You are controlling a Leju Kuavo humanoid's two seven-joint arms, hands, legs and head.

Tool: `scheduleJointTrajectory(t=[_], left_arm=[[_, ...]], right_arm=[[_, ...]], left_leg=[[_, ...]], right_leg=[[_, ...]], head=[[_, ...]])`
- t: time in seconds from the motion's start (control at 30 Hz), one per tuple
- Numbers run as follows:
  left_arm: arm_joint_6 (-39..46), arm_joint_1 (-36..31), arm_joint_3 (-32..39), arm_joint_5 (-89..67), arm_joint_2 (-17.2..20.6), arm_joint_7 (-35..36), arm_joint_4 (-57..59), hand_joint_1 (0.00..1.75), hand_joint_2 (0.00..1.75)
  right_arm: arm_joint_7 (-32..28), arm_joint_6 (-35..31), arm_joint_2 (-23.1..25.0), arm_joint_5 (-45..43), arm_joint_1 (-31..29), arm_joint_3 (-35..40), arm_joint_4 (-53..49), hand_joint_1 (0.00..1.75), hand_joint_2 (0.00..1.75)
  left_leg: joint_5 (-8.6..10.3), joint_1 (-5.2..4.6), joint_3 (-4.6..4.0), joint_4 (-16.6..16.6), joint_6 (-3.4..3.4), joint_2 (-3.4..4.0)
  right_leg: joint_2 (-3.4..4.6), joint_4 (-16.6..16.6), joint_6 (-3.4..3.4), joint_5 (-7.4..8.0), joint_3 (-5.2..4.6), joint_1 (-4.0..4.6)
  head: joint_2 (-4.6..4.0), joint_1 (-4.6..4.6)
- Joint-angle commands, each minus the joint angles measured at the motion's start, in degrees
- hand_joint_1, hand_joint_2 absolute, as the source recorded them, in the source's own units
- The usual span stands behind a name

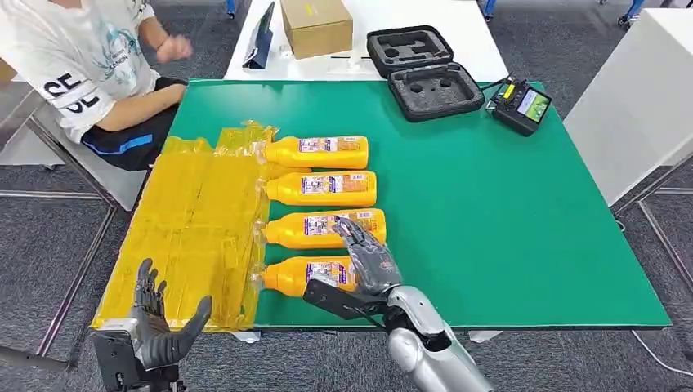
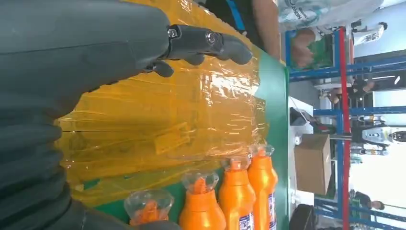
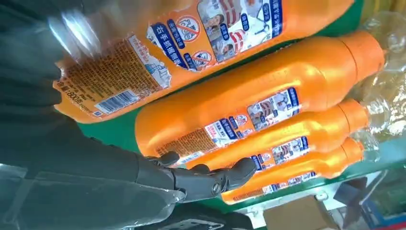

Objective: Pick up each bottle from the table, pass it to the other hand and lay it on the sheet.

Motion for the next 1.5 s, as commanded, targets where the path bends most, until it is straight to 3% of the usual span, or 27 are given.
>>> scheduleJointTrajectory(t=[0.03, 0.1, 0.33, 1.33, 1.4, 1.43, 1.47, 1.5], left_arm=[[-0.04, -0.80, 2.42, 0.02, -1.31, 0.34, 0.61, 0.00, 1.75], [0.01, -0.76, 2.64, 0.08, -1.38, 0.36, 0.44, 0.00, 1.75], [-0.11, -0.55, 3.54, 0.45, -1.57, 0.70, -0.18, 0.00, 1.75], [-0.40, -0.14, 4.38, 0.79, -2.10, 0.61, -0.20, 0.00, 1.75], [-0.37, -0.11, 4.45, 0.78, -2.15, 0.74, -0.28, 0.00, 1.75], [-0.38, -0.09, 4.47, 0.76, -2.18, 0.78, -0.32, 0.00, 1.75], [-0.38, -0.05, 4.49, 0.75, -2.20, 0.81, -0.40, 0.00, 1.75], [-0.36, 0.02, 4.55, 0.72, -2.23, 0.86, -0.54, 0.00, 1.75]], right_arm=[[0.32, 0.95, 0.37, -0.23, -3.13, 2.72, 6.52, 0.00, 1.75], [0.53, 1.34, 0.37, -0.21, -3.51, 3.08, 6.87, 0.00, 1.75], [1.74, 2.74, 0.33, -0.25, -4.72, 4.34, 8.39, 0.00, 1.75], [3.94, 4.17, -0.45, -0.06, -3.34, 4.76, 7.67, 0.00, 1.75], [4.27, 4.37, -0.35, -0.08, -3.32, 4.56, 8.25, 0.28, 1.75], [4.58, 4.47, -0.32, 0.09, -3.31, 4.46, 8.50, 0.80, 1.75], [4.77, 4.59, -0.33, 0.23, -3.31, 4.45, 8.72, 0.94, 1.75], [5.00, 4.77, -0.37, 0.33, -3.23, 4.37, 8.95, 0.94, 1.75]], left_leg=[[-0.10, 0.00, 0.27, -0.05, -0.03, 0.03], [-0.21, -0.02, 0.56, -0.09, -0.04, 0.01], [-0.05, -0.01, 0.16, -0.04, -0.01, 0.03], [-0.09, -0.01, 0.26, -0.06, -0.01, -0.02], [-0.11, 0.00, 0.31, -0.07, -0.01, -0.03], [-0.09, 0.00, 0.26, -0.05, -0.01, -0.02], [-0.16, -0.03, 0.45, -0.09, -0.02, -0.03], [-0.08, 0.00, 0.23, -0.05, -0.01, -0.03]], right_leg=[[0.08, -0.05, -0.03, -0.08, 0.25, 0.00], [0.10, -0.05, -0.04, -0.20, 0.51, -0.03], [0.07, -0.03, -0.01, -0.03, 0.14, -0.01], [0.03, -0.05, -0.01, -0.09, 0.25, -0.01], [0.03, -0.07, -0.02, -0.10, 0.30, -0.01], [0.03, -0.06, -0.02, -0.08, 0.25, -0.01], [0.05, -0.06, -0.03, -0.15, 0.42, -0.03], [0.02, -0.06, -0.01, -0.07, 0.23, 0.00]], head=[[0.00, 0.00], [0.00, 0.02], [0.00, 0.00], [0.00, 0.00], [0.00, 0.02], [0.00, 0.00], [0.00, 0.00], [0.00, 0.00]])
